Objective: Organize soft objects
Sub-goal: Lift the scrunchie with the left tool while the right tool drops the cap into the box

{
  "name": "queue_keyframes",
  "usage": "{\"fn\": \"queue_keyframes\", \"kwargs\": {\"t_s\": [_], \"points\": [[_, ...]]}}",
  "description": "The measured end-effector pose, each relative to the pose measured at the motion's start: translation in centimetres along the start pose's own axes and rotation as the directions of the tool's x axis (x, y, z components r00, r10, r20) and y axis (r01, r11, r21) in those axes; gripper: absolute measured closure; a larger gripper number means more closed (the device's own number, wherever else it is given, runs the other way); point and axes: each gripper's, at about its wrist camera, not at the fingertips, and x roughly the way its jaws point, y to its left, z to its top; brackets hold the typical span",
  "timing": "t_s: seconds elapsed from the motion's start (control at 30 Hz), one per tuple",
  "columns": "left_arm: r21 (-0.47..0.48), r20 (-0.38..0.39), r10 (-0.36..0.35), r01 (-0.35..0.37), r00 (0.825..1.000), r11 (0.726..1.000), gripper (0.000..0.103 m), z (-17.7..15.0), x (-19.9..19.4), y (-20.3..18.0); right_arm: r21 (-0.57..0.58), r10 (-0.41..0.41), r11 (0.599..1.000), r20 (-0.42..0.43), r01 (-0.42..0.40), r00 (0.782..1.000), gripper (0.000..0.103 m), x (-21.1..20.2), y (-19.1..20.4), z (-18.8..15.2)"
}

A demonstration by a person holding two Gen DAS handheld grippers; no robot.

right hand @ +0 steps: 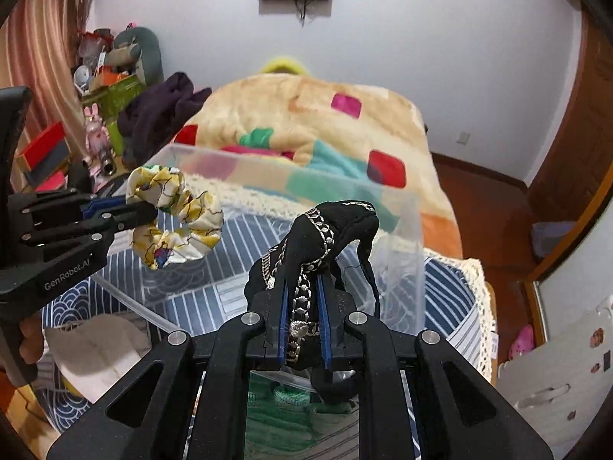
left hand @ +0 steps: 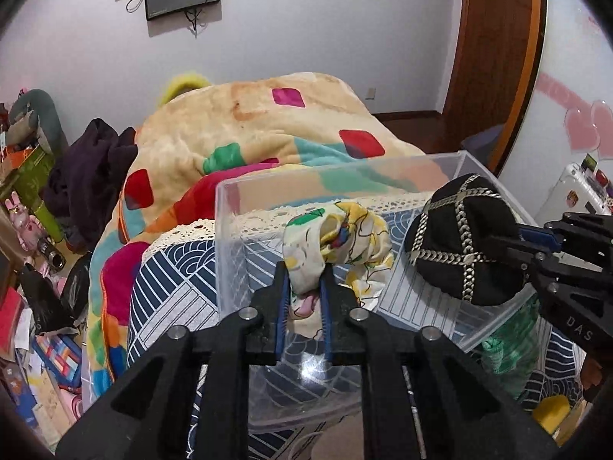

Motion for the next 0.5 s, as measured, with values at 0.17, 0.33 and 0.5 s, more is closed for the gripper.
{"fn": "queue_keyframes", "kwargs": {"t_s": [0.17, 0.33, 0.5], "points": [[0.025, 0.001, 0.005, -0.005, 1.0, 1.0, 0.067, -0.2, -0.3, -0.4, -0.006, 0.019, 1.0, -0.036, -0.019, 0.999, 0.089, 0.4, -0.2, -0.3], [0.027, 0.044, 0.0, -0.001, 0.999, 1.0, 0.042, -0.2, -1.7, -0.3, 0.027, 0.06, 0.998, -0.023, -0.06, 0.998, 0.076, -0.1, -0.8, -0.8], [0.051, 0.081, -0.004, 0.0, 0.997, 0.999, 0.025, -0.3, -3.6, -0.7, 0.041, 0.062, 0.997, 0.018, -0.063, 0.998, 0.051, -1.5, -0.8, -1.2]]}}
